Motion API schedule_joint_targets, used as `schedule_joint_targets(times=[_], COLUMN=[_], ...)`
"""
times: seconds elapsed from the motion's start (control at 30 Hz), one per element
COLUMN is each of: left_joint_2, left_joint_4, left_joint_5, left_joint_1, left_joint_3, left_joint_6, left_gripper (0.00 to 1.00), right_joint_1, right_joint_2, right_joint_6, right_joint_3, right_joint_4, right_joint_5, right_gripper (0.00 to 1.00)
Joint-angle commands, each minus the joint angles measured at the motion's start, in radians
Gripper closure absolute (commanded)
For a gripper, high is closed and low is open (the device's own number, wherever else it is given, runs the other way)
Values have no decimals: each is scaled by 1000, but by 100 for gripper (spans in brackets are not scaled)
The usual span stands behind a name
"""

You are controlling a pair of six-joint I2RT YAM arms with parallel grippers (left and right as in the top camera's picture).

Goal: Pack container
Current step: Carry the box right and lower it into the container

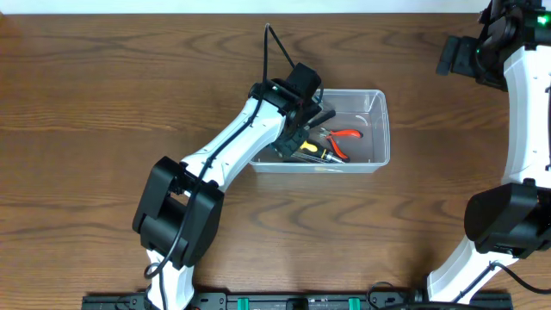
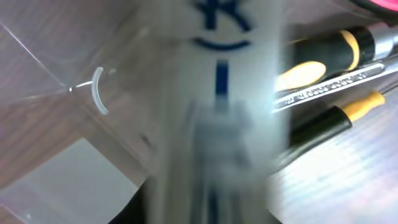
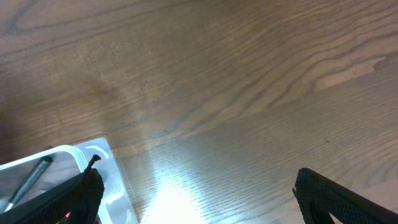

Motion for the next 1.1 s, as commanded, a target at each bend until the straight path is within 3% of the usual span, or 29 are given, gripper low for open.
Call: schedule_joint_targets(times=[0.0, 0.2, 0.67, 0.9, 1.07], left_joint_2=[11, 11, -13, -119, -251], left_joint_4=[4, 14, -4, 16, 53], left_joint_5=[-35, -36, -31, -31, -32], left_joint_1=[0, 0, -76, -123, -97], left_joint_3=[13, 13, 13, 13, 13], left_joint_6=[10, 10, -2, -64, -111], left_gripper=[77, 70, 70, 68, 60], right_joint_1=[-1, -1, -1, -1, -1], right_joint_2=[-2, -2, -2, -2, -2], right_joint_6=[14, 14, 14, 14, 14], right_joint_3=[13, 13, 13, 13, 13], right_joint_4=[-1, -1, -1, -1, -1], right_joint_5=[0, 0, 0, 0, 0], right_gripper=[1, 1, 1, 1, 1])
